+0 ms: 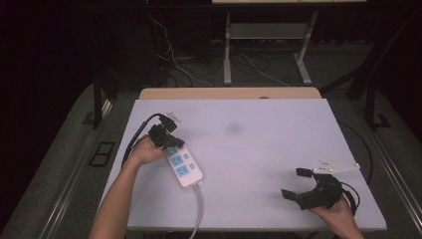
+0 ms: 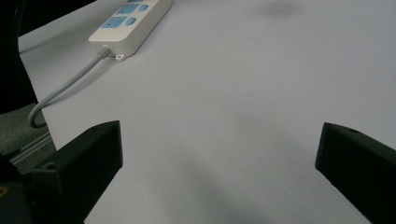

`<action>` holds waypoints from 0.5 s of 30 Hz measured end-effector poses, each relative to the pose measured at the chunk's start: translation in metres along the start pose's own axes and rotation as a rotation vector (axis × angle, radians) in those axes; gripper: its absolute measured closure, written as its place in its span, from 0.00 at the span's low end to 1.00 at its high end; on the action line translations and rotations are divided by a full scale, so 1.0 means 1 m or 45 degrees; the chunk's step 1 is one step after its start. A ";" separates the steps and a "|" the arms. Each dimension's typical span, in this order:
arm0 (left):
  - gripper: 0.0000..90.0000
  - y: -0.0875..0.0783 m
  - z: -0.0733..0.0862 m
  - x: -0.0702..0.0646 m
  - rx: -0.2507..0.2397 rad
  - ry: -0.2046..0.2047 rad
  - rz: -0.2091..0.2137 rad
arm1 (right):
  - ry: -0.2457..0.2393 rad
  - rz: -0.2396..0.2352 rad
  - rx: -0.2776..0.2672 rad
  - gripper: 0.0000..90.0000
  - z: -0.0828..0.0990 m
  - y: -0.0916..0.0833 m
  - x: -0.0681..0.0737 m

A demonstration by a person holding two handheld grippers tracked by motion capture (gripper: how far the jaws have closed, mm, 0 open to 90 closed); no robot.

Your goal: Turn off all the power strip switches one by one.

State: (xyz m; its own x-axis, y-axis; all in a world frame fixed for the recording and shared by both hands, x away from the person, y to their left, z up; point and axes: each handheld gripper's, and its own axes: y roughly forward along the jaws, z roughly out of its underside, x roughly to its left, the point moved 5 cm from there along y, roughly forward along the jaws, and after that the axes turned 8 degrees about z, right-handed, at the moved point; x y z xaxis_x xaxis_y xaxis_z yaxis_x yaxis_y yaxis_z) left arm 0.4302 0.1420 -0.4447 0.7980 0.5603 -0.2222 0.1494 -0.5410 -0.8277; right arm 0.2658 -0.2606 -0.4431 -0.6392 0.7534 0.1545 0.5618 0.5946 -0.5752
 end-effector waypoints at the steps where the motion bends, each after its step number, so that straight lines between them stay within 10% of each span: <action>1: 1.00 0.000 0.000 0.000 0.006 0.002 -0.001 | 0.001 -0.001 0.000 0.01 0.000 0.000 0.000; 15: 1.00 0.000 0.002 0.000 -0.029 -0.023 -0.007 | 0.000 -0.001 -0.002 0.01 -0.001 0.000 0.001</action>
State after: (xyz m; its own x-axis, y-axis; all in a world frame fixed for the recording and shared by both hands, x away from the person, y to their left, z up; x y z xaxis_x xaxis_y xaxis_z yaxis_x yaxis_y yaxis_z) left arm 0.4293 0.1433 -0.4455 0.7863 0.5745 -0.2273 0.1669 -0.5517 -0.8171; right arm 0.2654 -0.2602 -0.4423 -0.6394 0.7531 0.1550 0.5621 0.5954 -0.5740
